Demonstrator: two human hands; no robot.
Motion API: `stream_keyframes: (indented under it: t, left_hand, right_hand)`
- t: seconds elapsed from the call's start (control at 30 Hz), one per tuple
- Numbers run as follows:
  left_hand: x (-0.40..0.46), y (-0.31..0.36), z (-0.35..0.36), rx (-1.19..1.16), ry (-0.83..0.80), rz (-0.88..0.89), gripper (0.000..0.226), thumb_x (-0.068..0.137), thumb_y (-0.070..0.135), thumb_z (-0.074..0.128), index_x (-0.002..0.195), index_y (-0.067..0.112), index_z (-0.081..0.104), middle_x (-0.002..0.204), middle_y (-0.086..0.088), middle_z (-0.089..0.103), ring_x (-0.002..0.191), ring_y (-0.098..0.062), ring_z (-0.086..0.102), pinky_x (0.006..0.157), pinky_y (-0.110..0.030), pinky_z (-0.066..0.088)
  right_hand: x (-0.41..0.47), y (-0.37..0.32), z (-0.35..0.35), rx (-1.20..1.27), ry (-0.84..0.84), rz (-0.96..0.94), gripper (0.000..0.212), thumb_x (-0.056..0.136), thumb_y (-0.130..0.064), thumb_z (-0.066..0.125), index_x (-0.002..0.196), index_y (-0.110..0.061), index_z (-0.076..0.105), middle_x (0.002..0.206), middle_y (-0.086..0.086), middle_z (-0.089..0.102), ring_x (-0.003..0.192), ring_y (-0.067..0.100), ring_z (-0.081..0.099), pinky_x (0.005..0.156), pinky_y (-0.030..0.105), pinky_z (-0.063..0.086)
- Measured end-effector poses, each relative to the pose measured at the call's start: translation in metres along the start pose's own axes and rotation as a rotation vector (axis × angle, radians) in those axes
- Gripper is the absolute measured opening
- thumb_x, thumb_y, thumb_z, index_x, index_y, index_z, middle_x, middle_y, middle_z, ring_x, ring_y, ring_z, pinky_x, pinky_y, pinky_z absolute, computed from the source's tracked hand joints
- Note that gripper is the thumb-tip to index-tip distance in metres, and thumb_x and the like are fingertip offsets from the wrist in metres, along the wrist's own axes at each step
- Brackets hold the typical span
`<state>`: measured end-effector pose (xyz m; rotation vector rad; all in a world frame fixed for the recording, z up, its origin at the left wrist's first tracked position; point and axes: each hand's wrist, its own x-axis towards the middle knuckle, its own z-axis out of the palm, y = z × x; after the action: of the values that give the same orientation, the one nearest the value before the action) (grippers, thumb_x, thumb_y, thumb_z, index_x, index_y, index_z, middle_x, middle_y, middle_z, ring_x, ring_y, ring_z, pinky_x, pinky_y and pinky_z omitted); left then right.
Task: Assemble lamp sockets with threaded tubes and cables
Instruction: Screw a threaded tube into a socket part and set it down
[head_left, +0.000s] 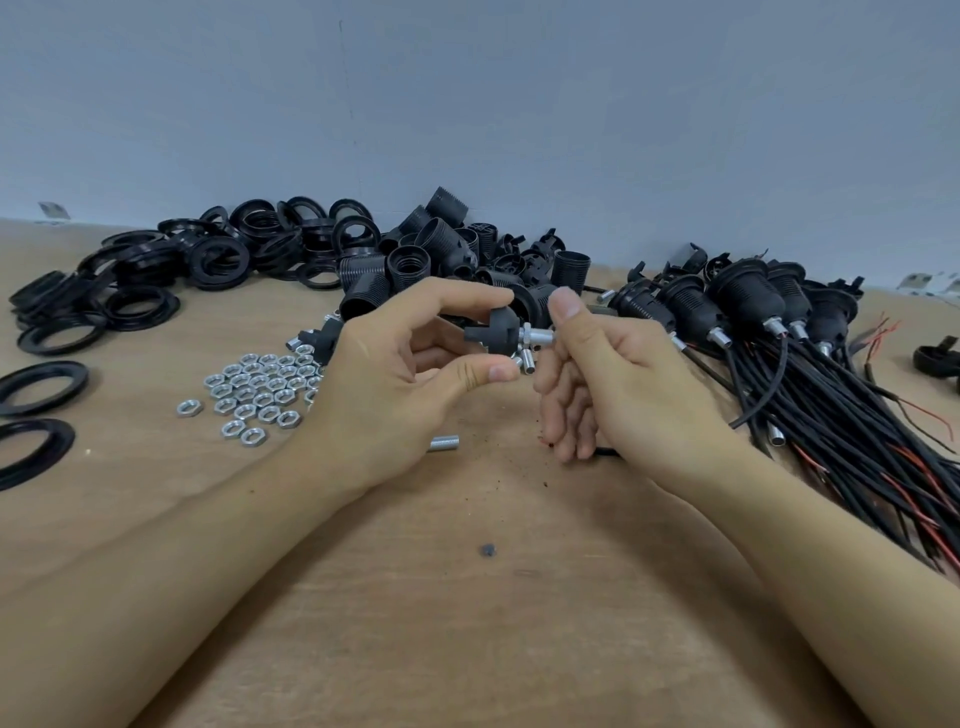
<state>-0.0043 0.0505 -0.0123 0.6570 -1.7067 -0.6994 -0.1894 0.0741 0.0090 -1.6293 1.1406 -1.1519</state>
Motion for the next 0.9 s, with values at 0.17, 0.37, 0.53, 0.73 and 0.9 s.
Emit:
stream_keyframes:
  t: [0.17,0.37,0.53,0.73,0.9]
  left_hand:
    - [0.0004,-0.0003,-0.0006,-0.006,-0.002,0.003,0.040,0.077,0.031,0.080,0.114,0.034,0.067,0.104,0.012,0.069,0.093,-0.023,0.070,0.086,-0.035,0.058]
    - [0.0013,0.0004,-0.0013,-0.007,0.010,0.008,0.039,0.077,0.029,0.080,0.113,0.032,0.067,0.105,0.012,0.070,0.095,-0.021,0.070,0.086,-0.035,0.059]
    - [0.0000,0.0012,-0.0015,0.017,0.004,0.024,0.039,0.077,0.030,0.080,0.114,0.032,0.067,0.105,0.014,0.069,0.094,-0.022,0.070,0.085,-0.037,0.059]
    - [0.0006,0.0003,-0.0027,0.003,0.007,0.013,0.039,0.077,0.030,0.080,0.114,0.033,0.067,0.106,0.011,0.069,0.094,-0.023,0.070,0.087,-0.039,0.059]
    - [0.0000,-0.0002,-0.0013,0.025,-0.004,0.018,0.039,0.077,0.030,0.080,0.114,0.032,0.067,0.105,0.013,0.069,0.094,-0.026,0.069,0.087,-0.040,0.059]
  right_hand:
    - [0.0007,0.0009,-0.0019,0.007,-0.009,-0.073,0.030,0.097,-0.040,0.050,0.085,-0.015,0.058,0.063,0.009,0.065,0.048,0.028,0.061,0.039,0.027,0.042]
    - [0.0002,-0.0009,0.0003,-0.006,0.025,-0.038,0.042,0.096,-0.054,0.049,0.081,-0.017,0.060,0.059,0.010,0.065,0.043,0.025,0.059,0.039,0.024,0.040]
    - [0.0001,0.0003,0.0009,-0.001,0.000,-0.029,0.040,0.096,-0.048,0.046,0.070,-0.019,0.056,0.058,0.007,0.062,0.045,0.026,0.058,0.040,0.029,0.040]
    - [0.0009,-0.0010,0.0004,-0.013,0.019,-0.062,0.029,0.092,-0.044,0.053,0.081,-0.018,0.055,0.062,0.003,0.062,0.044,0.021,0.056,0.039,0.026,0.040]
    - [-0.0002,-0.0011,0.0031,-0.046,0.019,-0.009,0.047,0.095,-0.059,0.046,0.074,-0.019,0.057,0.059,0.003,0.061,0.043,0.019,0.057,0.039,0.025,0.041]
